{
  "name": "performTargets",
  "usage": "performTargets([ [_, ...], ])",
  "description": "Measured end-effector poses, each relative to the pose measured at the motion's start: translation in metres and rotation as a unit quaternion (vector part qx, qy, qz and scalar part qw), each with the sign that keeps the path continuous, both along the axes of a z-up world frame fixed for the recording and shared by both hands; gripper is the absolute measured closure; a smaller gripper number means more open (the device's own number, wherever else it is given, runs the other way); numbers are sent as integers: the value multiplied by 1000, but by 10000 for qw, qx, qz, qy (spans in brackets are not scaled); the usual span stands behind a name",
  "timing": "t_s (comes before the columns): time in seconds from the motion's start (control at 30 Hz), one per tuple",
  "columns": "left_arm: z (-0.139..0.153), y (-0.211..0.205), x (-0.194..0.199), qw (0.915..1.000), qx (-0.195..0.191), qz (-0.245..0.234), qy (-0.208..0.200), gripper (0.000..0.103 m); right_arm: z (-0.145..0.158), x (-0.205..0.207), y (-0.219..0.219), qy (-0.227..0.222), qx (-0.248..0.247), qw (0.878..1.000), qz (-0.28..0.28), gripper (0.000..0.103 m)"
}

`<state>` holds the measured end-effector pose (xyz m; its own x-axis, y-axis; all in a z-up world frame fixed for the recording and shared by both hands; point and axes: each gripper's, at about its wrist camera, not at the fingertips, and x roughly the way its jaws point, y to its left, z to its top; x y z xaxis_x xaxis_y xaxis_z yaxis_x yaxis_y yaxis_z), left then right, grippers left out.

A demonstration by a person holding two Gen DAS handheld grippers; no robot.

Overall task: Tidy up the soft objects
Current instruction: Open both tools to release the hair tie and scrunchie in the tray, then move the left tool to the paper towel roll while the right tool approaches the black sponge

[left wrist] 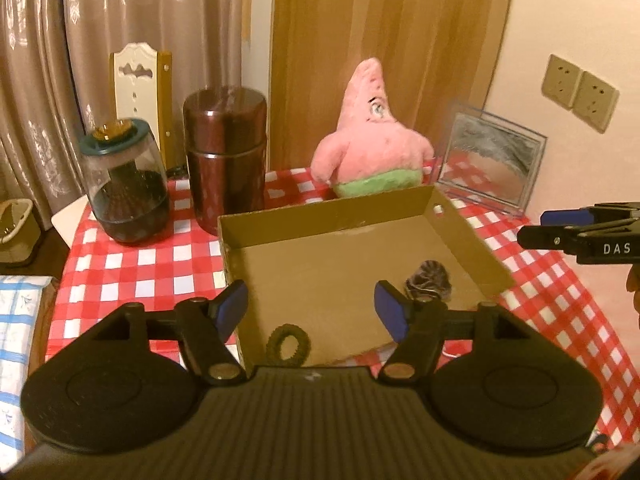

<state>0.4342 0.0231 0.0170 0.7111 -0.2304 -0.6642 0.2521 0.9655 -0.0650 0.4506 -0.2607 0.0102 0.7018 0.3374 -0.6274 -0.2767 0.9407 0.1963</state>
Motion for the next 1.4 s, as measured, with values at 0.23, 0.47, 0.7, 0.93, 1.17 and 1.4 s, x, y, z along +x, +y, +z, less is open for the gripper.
performTargets([
  [0.23,32,-2,-51,9997,-55,75,-224,27,33,-50,-5,-158,22,9999,-33,39],
  [0.47,54,-2,-107,9990,-134,215,-380,25,56,-108,-8,-275,89,9996,-34,39],
  [0.7,63,-5,-167,9976,-240,302,-567,24,77,-173,-12,-617,223,9977,-150,39],
  [0.93,56,-6,-219,9966,-277,447,-631,23,81,-233,-11,-752,215,9967,-240,39],
  [1.17,37,-8,-261,9965,-245,602,-534,23,66,-284,-8,-709,133,9967,-383,39],
  [1.4,11,-12,-287,9981,-210,450,-356,23,40,-318,-4,-552,48,9976,-415,39],
])
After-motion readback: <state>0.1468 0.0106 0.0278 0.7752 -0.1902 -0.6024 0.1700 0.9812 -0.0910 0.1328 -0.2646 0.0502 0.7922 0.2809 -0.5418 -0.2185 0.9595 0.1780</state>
